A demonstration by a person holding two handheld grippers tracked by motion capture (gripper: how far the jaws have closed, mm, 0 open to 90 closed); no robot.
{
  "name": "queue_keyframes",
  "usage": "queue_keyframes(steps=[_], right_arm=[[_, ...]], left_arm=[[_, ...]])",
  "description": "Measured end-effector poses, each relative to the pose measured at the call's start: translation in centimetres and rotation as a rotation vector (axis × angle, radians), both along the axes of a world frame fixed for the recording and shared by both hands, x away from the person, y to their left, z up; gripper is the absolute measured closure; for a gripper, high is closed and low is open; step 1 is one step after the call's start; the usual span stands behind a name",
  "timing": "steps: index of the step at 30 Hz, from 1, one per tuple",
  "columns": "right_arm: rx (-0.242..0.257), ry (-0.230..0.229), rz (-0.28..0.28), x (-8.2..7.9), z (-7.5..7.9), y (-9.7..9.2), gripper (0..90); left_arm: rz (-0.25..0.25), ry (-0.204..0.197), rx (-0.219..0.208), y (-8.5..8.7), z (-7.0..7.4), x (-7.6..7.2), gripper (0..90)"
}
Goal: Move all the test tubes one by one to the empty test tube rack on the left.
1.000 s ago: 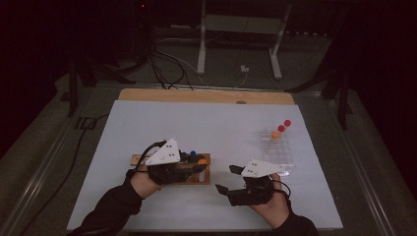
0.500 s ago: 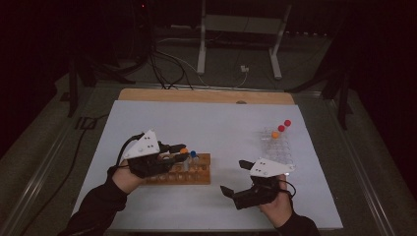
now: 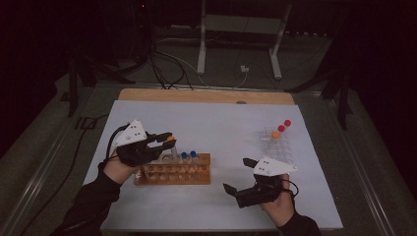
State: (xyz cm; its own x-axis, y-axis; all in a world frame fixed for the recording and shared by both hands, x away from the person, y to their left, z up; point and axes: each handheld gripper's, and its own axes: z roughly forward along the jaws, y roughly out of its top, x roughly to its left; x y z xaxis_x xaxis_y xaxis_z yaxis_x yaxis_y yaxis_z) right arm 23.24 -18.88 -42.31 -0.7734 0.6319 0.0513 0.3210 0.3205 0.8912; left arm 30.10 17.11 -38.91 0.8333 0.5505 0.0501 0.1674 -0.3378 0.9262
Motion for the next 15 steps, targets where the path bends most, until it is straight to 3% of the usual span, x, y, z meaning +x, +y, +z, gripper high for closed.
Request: queue_keyframes(steps=[8,15], right_arm=[[-0.003,0.002,0.015,0.1,-0.2,-0.1,0.0],[0.003,-0.035,-0.006,-0.1,-0.1,-0.2,0.0]], left_arm=[[0.006,0.039,0.015,-0.2,-2.0,0.7,71.7],[0.0,0.082,0.025,-0.5,-3.7,1.1,71.7]])
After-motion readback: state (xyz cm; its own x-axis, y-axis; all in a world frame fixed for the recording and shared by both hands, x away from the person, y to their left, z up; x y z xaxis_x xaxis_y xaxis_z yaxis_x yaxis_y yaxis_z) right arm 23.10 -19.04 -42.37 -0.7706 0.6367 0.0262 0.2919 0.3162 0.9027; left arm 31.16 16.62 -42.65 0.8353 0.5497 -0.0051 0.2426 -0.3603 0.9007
